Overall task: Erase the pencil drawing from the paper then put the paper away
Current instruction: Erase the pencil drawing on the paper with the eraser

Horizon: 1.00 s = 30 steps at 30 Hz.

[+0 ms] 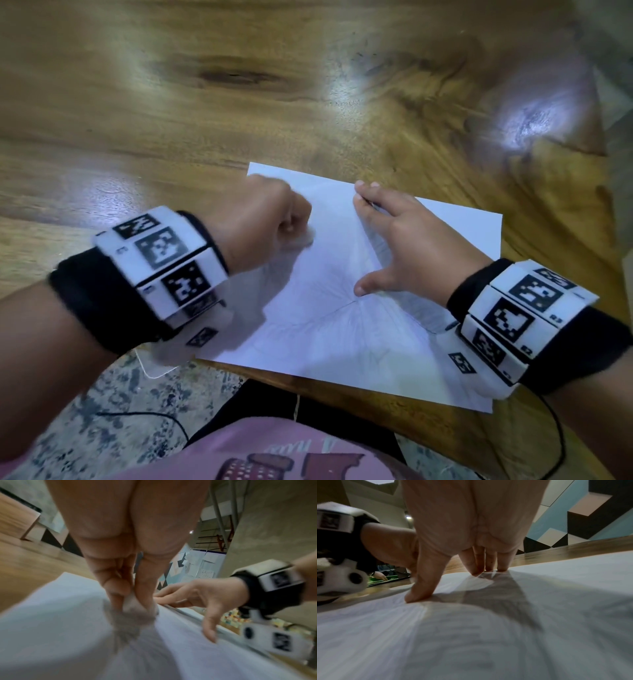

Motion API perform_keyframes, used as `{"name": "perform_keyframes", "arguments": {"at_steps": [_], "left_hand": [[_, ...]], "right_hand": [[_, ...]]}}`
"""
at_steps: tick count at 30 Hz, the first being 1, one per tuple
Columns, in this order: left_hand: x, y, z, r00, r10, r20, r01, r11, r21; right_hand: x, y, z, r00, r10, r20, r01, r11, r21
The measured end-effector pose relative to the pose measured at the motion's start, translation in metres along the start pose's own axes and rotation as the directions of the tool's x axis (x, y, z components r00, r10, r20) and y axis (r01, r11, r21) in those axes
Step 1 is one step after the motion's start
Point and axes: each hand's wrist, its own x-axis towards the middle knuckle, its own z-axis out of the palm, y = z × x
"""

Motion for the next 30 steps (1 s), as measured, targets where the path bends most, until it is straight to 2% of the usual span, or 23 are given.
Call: {"name": "perform_keyframes", "arguments": {"at_steps": [2, 4, 8, 9, 11, 13, 14, 16, 18, 19, 20, 21, 24, 25, 27, 30], "left_hand": [[-0.012, -0.002, -0.001, 0.987, -0.017, 0.162, 0.017, 1.000, 0.001], [-0.012, -0.001, -0.003, 0.979, -0.042, 0.198, 0.044, 0.999, -0.006], [0.011, 0.006, -0.002, 0.995, -0.067, -0.072, 0.064, 0.997, -0.035], [0.010, 0.006, -0.002, 0.994, -0.071, -0.088, 0.069, 0.997, -0.030], [0.000, 0.004, 0.000, 0.999, -0.036, 0.015, 0.036, 0.999, -0.007], [-0.012, 0.003, 0.001, 0.982, -0.022, 0.186, 0.024, 1.000, -0.007], [-0.014, 0.003, 0.001, 0.975, -0.030, 0.219, 0.035, 0.999, -0.015], [-0.006, 0.003, -0.001, 0.990, -0.050, 0.130, 0.053, 0.998, -0.017], [0.005, 0.001, -0.002, 0.993, -0.085, -0.085, 0.083, 0.996, -0.016], [0.006, 0.001, -0.002, 0.984, -0.091, -0.152, 0.088, 0.996, -0.027], [0.004, -0.001, -0.001, 0.983, -0.078, -0.164, 0.074, 0.997, -0.029], [-0.001, -0.003, -0.001, 0.991, -0.048, -0.122, 0.046, 0.999, -0.016], [-0.019, -0.006, -0.002, 0.995, -0.025, 0.101, 0.025, 1.000, -0.003], [-0.020, -0.007, -0.002, 0.991, -0.036, 0.131, 0.037, 0.999, -0.010], [-0.013, -0.006, -0.003, 0.996, -0.052, 0.075, 0.054, 0.998, -0.021], [-0.003, -0.003, 0.001, 0.989, -0.074, -0.131, 0.070, 0.997, -0.035]], "right_hand": [[-0.001, 0.000, 0.000, 1.000, -0.001, 0.006, 0.001, 1.000, 0.004], [-0.001, -0.001, 0.001, 1.000, -0.003, 0.007, 0.003, 1.000, 0.007], [-0.001, -0.001, 0.002, 1.000, 0.001, 0.004, -0.001, 1.000, 0.005], [0.000, -0.001, 0.002, 1.000, 0.000, 0.001, 0.000, 1.000, 0.003], [0.000, 0.000, 0.003, 1.000, -0.002, 0.001, 0.002, 1.000, -0.003], [0.000, 0.000, 0.002, 1.000, -0.003, 0.001, 0.003, 1.000, -0.002], [-0.001, 0.000, 0.002, 1.000, -0.004, 0.001, 0.004, 1.000, 0.000], [-0.001, 0.000, 0.002, 1.000, -0.003, 0.001, 0.003, 1.000, -0.005], [-0.001, 0.001, 0.003, 1.000, -0.003, -0.002, 0.003, 1.000, -0.010], [0.000, 0.001, 0.003, 1.000, -0.003, -0.001, 0.003, 1.000, -0.009], [0.000, 0.001, 0.003, 1.000, -0.002, 0.001, 0.002, 1.000, -0.006], [0.000, 0.002, 0.003, 1.000, -0.002, 0.001, 0.002, 1.000, -0.003], [0.001, 0.001, 0.004, 1.000, 0.003, -0.005, -0.003, 1.000, 0.004], [0.001, 0.000, 0.004, 1.000, 0.005, -0.010, -0.004, 1.000, 0.014], [0.000, -0.004, 0.004, 1.000, -0.007, -0.010, 0.008, 1.000, 0.018], [0.000, -0.008, 0.005, 1.000, -0.027, 0.012, 0.028, 0.999, -0.041]]}}
